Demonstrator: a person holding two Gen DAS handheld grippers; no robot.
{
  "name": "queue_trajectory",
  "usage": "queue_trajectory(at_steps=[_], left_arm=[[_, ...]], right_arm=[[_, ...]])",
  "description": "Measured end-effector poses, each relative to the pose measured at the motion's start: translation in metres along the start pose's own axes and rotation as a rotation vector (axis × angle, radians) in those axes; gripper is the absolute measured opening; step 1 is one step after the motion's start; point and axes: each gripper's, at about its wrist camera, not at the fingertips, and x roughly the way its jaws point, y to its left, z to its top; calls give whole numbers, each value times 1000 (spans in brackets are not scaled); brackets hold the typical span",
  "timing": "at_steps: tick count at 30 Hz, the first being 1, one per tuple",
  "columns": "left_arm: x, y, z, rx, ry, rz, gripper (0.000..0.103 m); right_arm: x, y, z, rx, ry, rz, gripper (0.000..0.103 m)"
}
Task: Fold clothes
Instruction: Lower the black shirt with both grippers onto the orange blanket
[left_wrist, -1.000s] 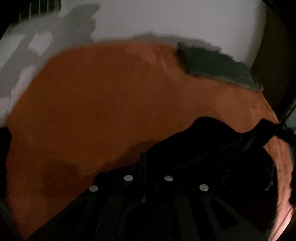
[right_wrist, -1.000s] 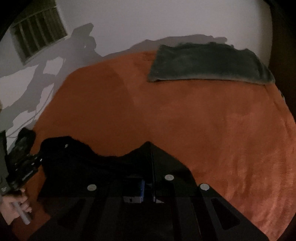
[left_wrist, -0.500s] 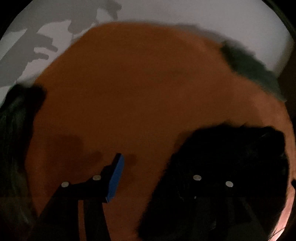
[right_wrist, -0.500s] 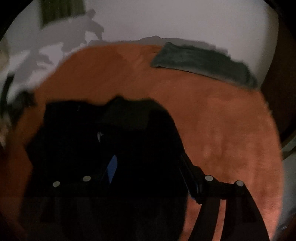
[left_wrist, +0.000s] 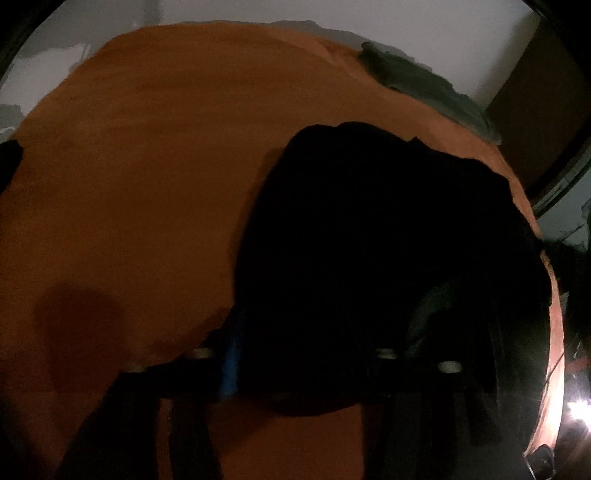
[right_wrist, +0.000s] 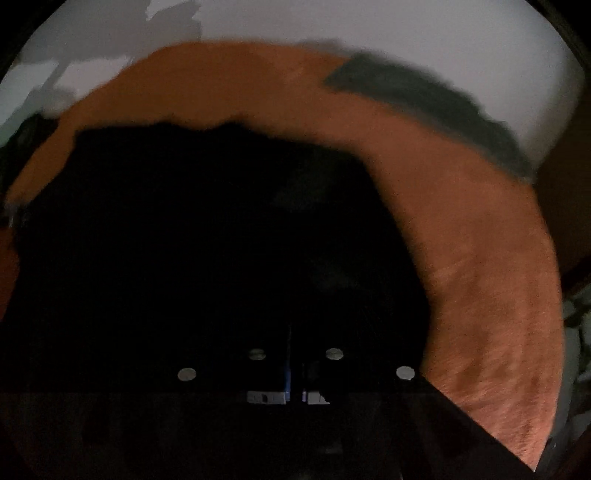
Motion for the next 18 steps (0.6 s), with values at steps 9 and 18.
queue_trajectory(at_steps=[9, 18], left_arm=[[-18, 9, 21, -66, -112, 132, 5], [2, -7, 25, -3, -11, 44, 52]], right_arm=[[-26, -187, 62, 253, -122, -362, 2], [34, -147, 24, 363, 112, 293, 90]])
